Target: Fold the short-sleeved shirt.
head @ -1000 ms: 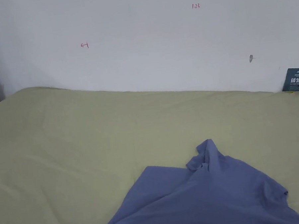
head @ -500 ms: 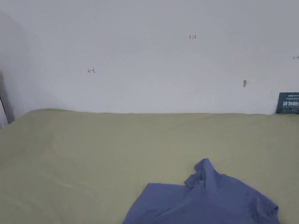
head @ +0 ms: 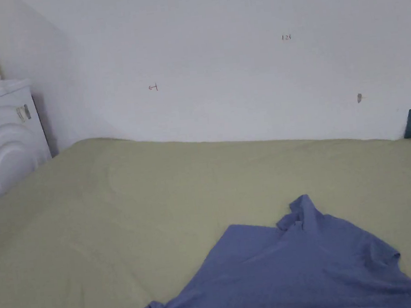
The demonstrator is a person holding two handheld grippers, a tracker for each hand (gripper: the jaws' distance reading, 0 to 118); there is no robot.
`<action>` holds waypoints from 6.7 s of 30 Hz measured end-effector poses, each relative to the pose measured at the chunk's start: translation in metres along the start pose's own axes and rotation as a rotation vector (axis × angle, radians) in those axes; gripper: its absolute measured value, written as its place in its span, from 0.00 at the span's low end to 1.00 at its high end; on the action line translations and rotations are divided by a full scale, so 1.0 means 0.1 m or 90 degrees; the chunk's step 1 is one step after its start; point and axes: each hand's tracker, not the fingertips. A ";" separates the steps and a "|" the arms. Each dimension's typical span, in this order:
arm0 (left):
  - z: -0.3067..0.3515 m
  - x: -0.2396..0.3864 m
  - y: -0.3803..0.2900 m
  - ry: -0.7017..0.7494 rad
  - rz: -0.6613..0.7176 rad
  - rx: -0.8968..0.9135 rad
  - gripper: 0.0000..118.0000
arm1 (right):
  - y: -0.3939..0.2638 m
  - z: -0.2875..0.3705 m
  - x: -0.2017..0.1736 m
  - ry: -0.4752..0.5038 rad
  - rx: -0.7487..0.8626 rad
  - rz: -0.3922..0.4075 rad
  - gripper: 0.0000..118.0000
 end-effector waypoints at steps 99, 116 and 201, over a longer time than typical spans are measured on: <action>-0.94 -0.96 6.55 0.112 -0.197 0.344 0.05 | 6.71 -1.15 1.26 -0.028 0.559 0.086 0.03; -1.45 -1.44 5.72 0.071 -0.177 0.240 0.05 | 5.78 -1.15 1.20 0.093 0.470 0.157 0.03; 0.18 -0.21 -0.21 0.052 0.060 -0.064 0.00 | -0.17 0.16 -0.10 0.034 -0.062 0.000 0.01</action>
